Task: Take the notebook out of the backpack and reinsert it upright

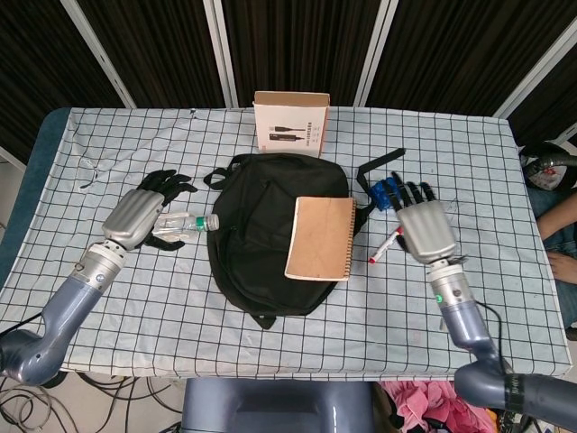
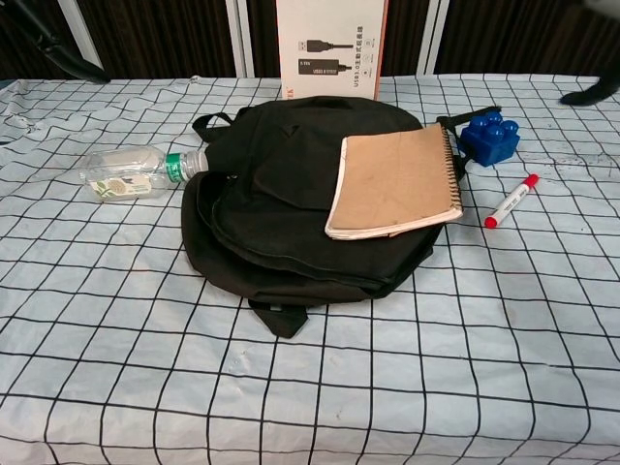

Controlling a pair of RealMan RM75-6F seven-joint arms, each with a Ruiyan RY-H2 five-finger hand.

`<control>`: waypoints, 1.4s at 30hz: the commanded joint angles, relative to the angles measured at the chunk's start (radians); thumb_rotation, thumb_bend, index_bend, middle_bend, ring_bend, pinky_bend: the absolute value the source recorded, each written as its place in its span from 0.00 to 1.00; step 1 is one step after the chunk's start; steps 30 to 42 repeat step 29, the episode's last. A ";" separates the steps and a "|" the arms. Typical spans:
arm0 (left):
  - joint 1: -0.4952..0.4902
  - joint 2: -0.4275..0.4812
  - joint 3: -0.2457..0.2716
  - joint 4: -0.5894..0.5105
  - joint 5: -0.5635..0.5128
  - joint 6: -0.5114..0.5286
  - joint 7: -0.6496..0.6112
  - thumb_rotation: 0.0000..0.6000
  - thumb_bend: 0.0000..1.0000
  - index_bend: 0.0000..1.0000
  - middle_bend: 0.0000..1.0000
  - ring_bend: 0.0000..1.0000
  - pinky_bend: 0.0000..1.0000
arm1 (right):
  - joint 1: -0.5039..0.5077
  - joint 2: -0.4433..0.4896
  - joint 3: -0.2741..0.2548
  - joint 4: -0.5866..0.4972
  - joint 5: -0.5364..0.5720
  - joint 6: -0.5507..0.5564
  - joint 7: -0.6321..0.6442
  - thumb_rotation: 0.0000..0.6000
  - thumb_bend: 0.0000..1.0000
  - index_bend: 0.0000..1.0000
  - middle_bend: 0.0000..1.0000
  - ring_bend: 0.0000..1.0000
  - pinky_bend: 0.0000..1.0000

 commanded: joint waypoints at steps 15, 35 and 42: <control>0.310 -0.006 0.198 -0.016 0.312 0.441 0.181 1.00 0.03 0.22 0.13 0.00 0.00 | -0.505 0.169 -0.222 0.158 -0.270 0.411 0.472 1.00 0.16 0.00 0.00 0.14 0.16; 0.577 -0.108 0.355 0.152 0.436 0.654 0.050 1.00 0.04 0.22 0.12 0.00 0.00 | -0.621 0.043 -0.274 0.284 -0.381 0.486 0.493 1.00 0.18 0.00 0.00 0.14 0.14; 0.577 -0.108 0.355 0.152 0.436 0.654 0.050 1.00 0.04 0.22 0.12 0.00 0.00 | -0.621 0.043 -0.274 0.284 -0.381 0.486 0.493 1.00 0.18 0.00 0.00 0.14 0.14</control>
